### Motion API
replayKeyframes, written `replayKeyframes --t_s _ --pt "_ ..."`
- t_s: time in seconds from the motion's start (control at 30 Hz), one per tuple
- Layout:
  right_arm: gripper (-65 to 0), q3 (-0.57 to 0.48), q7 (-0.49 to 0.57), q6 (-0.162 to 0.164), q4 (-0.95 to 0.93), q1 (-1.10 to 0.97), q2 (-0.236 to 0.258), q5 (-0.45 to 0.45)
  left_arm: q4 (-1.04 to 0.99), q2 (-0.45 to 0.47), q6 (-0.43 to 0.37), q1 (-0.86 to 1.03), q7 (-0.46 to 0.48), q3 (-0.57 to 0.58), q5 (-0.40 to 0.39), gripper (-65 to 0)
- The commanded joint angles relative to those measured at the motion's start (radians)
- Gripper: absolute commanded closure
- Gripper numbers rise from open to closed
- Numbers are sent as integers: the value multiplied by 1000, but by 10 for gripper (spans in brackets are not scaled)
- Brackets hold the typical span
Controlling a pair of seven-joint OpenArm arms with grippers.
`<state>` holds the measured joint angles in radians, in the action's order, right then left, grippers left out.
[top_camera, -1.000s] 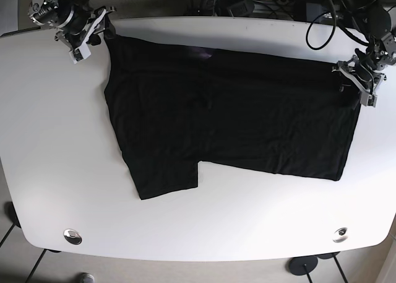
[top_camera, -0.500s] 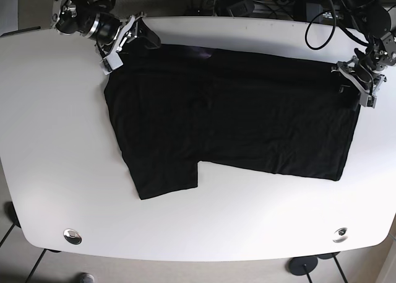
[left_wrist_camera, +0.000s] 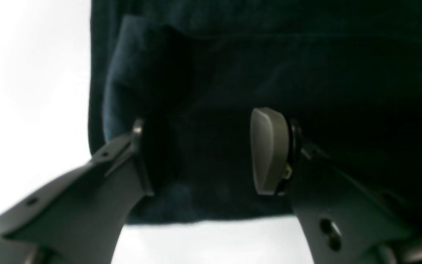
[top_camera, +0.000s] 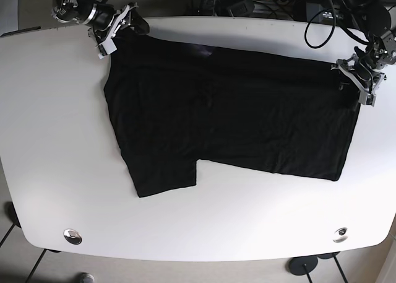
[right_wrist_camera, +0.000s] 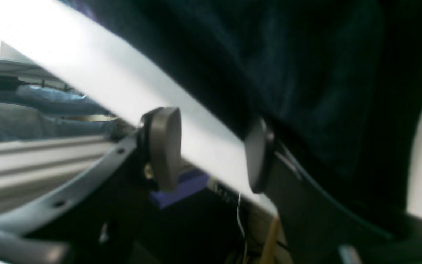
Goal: Fold the T-shirt properly
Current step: 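Pull the shirt edge with both grippers away from each other to smooth it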
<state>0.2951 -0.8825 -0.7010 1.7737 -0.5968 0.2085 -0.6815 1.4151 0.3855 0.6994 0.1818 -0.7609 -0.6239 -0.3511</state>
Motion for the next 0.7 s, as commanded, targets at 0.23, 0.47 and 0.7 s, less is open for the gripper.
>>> replayKeyframes --t_s 0.23,0.47,0.7 --pt "-268 5 -33 3 173 -94 55 29 272 -1 -1 121 -10 -41 -105 -332" --pt "-268 5 -31 3 183 -65 53 32 189 -29 -1 84 -2 -170 -136 -336" --pt "-268 8 -30 3 110 -1 52 41 -112 8 -1 -40 -2 -170 -134 -337"
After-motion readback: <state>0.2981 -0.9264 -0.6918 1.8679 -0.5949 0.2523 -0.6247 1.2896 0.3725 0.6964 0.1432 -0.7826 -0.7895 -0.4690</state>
